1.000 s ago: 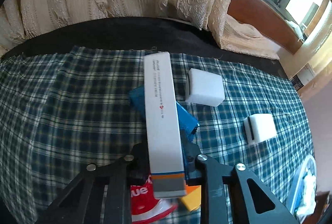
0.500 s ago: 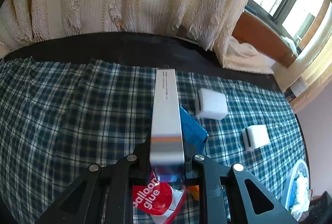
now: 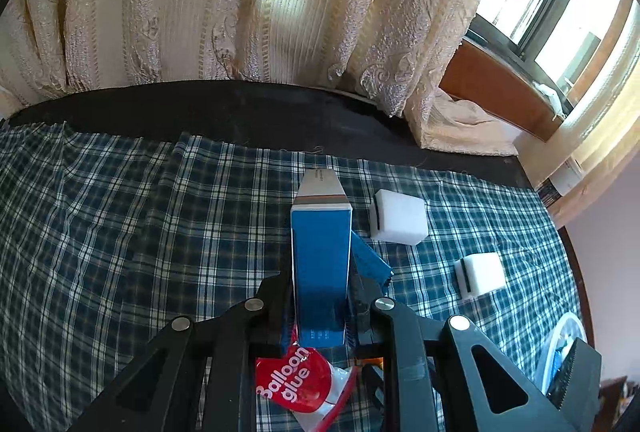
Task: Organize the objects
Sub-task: 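Lift the medicine box with the left gripper while the right grasps the Lego brick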
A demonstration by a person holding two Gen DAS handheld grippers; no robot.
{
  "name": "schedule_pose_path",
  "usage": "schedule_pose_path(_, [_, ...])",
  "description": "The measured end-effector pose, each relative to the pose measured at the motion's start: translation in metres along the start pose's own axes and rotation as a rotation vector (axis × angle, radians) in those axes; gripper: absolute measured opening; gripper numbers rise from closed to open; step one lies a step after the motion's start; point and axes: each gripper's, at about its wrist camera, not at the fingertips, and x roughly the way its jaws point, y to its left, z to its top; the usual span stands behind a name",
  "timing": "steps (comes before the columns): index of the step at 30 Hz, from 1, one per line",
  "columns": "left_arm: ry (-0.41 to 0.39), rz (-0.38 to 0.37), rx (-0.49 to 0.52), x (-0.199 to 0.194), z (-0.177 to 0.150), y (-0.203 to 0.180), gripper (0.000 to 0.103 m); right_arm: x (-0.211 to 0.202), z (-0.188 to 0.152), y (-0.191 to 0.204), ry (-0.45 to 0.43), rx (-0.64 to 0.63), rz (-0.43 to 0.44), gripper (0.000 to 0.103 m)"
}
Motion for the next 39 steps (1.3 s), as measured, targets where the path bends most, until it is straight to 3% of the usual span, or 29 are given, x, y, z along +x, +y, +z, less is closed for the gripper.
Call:
schedule_pose_path(21, [-0.027,-0.056,0.026,-0.020,-0.002,-0.014,0.021,-0.058,-0.024,-0.018,-0.087,0.083,-0.020,0.032])
schedule_pose_path(39, [-0.012,-0.139,0.153,-0.033,-0.028,-0.063,0.021,-0.137,-0.057,-0.072,-0.192,0.213,-0.124,0.032])
